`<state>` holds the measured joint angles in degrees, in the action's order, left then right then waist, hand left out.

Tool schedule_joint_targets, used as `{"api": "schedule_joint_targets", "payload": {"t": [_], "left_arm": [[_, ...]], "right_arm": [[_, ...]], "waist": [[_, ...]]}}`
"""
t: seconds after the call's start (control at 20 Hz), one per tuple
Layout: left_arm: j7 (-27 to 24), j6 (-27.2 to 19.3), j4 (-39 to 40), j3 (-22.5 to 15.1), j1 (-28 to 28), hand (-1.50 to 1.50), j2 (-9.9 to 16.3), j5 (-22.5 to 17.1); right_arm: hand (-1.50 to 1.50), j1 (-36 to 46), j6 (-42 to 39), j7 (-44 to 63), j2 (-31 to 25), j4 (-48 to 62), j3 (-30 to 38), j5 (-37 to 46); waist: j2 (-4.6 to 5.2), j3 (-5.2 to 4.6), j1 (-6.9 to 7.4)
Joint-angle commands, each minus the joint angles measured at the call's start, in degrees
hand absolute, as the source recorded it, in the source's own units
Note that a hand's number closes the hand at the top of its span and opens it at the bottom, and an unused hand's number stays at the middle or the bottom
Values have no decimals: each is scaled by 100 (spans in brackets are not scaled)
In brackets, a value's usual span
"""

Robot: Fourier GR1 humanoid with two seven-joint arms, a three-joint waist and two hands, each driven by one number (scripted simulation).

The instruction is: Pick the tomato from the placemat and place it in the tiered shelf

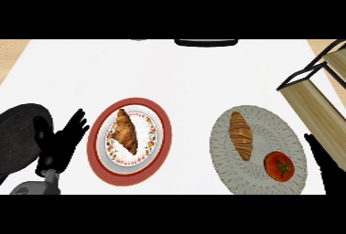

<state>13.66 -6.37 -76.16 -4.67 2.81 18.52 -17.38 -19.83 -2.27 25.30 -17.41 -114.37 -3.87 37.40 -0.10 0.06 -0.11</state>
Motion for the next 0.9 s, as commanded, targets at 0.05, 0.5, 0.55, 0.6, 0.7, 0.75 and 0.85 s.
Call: {"api": "schedule_joint_targets", "payload": {"t": [0.05,0.5,0.55,0.6,0.7,0.75,0.85], "left_arm": [[306,-164,-229,1,-13,0,-290,276],[355,263,-58,430,152,0,-289,349],[-78,157,157,283,-45,0,-452,588],[85,167,278,433,238,0,-497,542],[237,169,-95,327,-31,0,-541,597],[112,396,-10,453,-122,0,-399,470],[121,490,256,541,115,0,-415,568]], "right_arm": [[-150,88,-26,113,252,118,32,352],[-150,740,342,-166,541,1207,130,1018],[-150,941,569,-451,556,1715,240,978],[-150,869,538,-487,611,1614,204,1009],[-150,954,499,-561,614,1541,395,763],[-150,962,924,-953,769,2056,259,901],[-150,987,837,-888,837,2049,250,924]], "waist": [[6,-6,-2],[8,-6,6],[11,-5,12],[10,-6,2],[8,-5,8],[10,-4,16],[11,-5,4]]}}
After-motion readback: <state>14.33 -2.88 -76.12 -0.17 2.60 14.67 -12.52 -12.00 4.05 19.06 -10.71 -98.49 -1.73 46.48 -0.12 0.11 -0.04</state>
